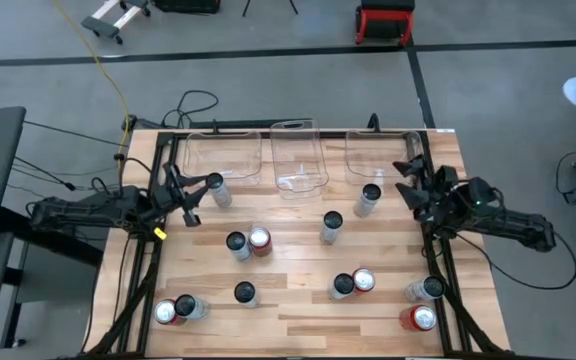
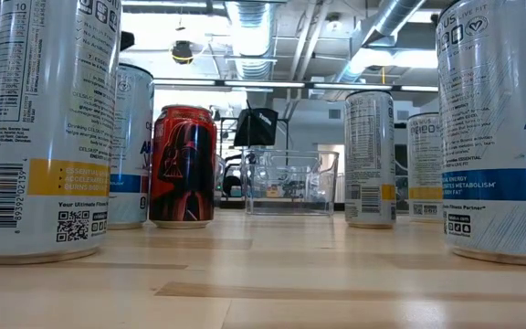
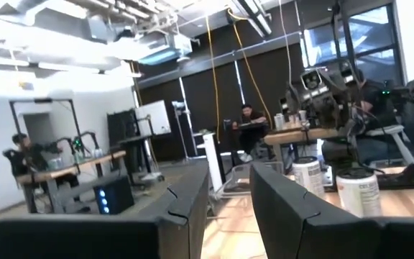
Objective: Sort soda cans
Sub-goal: Put the white-yellow soda can into the right transparent bin
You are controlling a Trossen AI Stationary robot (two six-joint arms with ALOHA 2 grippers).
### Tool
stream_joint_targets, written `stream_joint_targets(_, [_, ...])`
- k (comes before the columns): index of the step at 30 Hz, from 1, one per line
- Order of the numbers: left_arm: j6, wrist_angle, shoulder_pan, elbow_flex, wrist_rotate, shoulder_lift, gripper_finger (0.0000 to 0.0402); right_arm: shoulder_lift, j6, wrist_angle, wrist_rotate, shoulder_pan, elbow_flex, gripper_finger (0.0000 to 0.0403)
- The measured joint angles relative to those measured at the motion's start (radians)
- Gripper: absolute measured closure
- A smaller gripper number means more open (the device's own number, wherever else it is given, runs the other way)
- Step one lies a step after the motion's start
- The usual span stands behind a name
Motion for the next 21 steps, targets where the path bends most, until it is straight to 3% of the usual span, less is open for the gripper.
stream_joint_targets(5, [0.03, 0.032, 0.0, 0.0, 0.0, 0.0, 0.0303, 0.168, -0.041, -0.078, 0.012, -0.003, 0.15, 0.0057])
stream_joint_targets(9, [0.037, 0.041, 0.0, 0.001, 0.0, 0.0, 0.0303, 0.327, 0.05, -0.312, 0.224, -0.03, 0.309, 0.0067])
stream_joint_targets(11, [0.048, 0.044, 0.0, 0.001, -0.001, 0.0, 0.0303, 0.397, 0.111, -0.486, 0.282, -0.057, 0.396, 0.0073])
stream_joint_targets(15, [0.099, 0.064, 0.0, 0.001, -0.003, 0.0, 0.0303, 0.523, 0.121, -0.756, 0.218, -0.085, 0.559, 0.0077])
stream_joint_targets(21, [0.123, 0.086, 0.001, 0.002, -0.003, 0.0, 0.0303, 0.69, 0.179, -1.0, 0.171, -0.057, 0.753, 0.0077])
